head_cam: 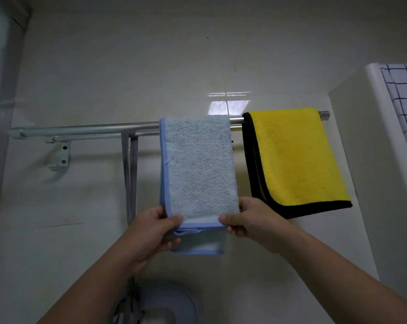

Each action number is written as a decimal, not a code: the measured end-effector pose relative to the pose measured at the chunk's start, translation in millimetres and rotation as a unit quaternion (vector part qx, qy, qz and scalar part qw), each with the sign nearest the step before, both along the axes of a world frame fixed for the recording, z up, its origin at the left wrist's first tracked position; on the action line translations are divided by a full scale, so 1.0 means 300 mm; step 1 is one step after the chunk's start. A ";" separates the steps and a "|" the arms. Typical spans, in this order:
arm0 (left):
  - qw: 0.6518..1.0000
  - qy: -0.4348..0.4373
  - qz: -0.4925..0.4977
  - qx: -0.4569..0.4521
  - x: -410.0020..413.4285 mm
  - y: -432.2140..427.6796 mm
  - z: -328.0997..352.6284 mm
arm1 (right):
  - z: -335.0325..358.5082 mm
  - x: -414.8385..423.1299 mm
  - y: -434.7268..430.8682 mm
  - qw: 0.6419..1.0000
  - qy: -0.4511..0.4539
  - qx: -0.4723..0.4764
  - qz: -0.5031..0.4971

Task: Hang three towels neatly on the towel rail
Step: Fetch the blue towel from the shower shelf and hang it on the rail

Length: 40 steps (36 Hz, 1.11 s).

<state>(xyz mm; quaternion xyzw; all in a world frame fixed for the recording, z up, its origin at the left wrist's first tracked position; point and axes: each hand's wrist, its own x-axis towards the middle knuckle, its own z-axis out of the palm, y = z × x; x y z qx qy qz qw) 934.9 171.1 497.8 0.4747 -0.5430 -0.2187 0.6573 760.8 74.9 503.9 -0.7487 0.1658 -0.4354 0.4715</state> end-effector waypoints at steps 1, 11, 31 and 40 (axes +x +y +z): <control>1.000 -0.008 0.007 -0.004 0.006 -0.006 -0.004 | -0.003 0.000 0.001 1.000 0.003 -0.001 -0.002; 0.990 -0.058 0.094 -0.087 0.021 -0.052 -0.023 | -0.024 0.012 0.015 0.997 0.007 -0.052 -0.051; 0.996 -0.016 0.058 -0.069 0.046 -0.030 -0.044 | -0.041 0.041 0.013 0.998 0.034 -0.027 -0.045; 0.999 -0.018 0.004 -0.049 0.045 -0.018 -0.045 | -0.047 0.038 0.009 0.999 0.003 -0.021 -0.024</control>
